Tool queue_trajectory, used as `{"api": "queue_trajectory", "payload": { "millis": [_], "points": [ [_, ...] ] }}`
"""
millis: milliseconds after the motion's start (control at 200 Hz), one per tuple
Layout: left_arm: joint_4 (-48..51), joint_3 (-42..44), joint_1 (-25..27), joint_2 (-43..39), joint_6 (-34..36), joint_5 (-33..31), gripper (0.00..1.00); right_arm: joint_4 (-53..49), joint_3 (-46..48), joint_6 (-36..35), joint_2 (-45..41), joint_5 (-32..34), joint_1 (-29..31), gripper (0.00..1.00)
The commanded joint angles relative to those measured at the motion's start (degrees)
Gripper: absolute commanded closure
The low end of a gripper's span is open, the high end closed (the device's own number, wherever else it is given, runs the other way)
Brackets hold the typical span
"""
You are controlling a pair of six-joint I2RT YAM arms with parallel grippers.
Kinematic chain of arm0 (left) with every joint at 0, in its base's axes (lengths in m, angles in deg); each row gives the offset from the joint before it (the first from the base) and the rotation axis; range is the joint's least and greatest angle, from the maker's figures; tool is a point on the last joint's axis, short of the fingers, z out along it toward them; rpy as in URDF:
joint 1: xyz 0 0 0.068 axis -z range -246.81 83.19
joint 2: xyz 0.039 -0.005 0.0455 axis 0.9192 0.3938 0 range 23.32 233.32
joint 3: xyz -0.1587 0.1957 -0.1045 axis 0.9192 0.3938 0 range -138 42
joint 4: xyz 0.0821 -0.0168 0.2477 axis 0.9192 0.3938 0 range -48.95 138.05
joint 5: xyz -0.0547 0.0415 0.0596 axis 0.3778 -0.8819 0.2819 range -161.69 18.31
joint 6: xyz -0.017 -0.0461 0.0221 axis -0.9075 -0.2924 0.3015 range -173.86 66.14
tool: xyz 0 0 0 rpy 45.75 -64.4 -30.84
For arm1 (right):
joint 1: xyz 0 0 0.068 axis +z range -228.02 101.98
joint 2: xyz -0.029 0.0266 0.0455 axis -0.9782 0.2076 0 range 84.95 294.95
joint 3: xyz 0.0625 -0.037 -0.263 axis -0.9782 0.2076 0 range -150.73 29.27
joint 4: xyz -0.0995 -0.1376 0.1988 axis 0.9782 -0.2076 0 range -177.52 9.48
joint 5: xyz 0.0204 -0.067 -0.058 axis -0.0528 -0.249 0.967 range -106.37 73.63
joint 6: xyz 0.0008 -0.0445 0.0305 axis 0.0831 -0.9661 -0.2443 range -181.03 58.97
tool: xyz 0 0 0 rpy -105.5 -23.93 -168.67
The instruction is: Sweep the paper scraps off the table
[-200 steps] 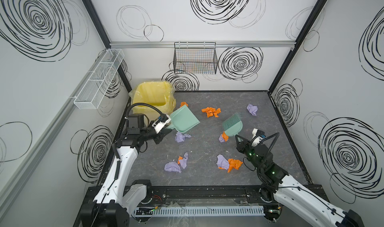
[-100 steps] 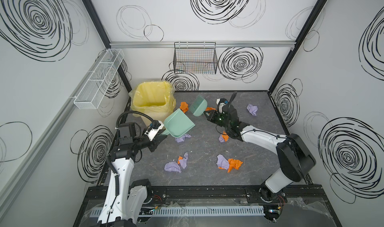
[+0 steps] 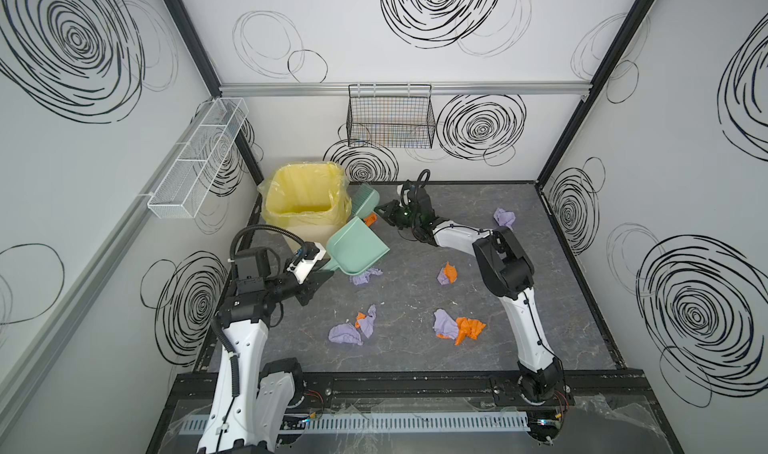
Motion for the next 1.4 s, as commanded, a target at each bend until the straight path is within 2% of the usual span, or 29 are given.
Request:
{"api": "queue_trajectory", "payload": {
  "millis": [0,270,595,720,1046,1231,1396],
  "points": [
    [-0.9,0.4,-0.6,0.2,0.8,2.7,1.00,2.0,-1.8,3.8,1.5,-2.1,-0.5,1.00],
    [-1.4,0.8,-0.6,1.2,1.0,2.9,1.00,4.2,5.5,4.8,0.7,-3.1,-1.7,1.00],
    [-1.6,0.8,0.0,1.4,0.7,2.5,1.00,4.7,24.3,0.9,-10.4,-5.7,-3.9,1.00],
    [-1.6,0.8,0.3,1.2,0.5,2.3,1.00,2.9,32.4,-2.4,-16.4,-6.1,-5.4,1.00],
    [-1.8,0.9,1.8,1.1,0.0,1.2,1.00,-11.3,49.3,-16.0,-35.5,-2.6,-9.0,1.00],
    [-2.3,1.2,2.4,0.9,-0.2,0.7,1.00,-21.1,52.4,-21.1,-49.3,3.1,-10.0,1.00],
    [-2.8,1.2,3.0,0.7,-0.9,0.4,1.00,-21.9,53.7,-19.7,-59.4,3.4,-9.9,1.00]
  ]
}}
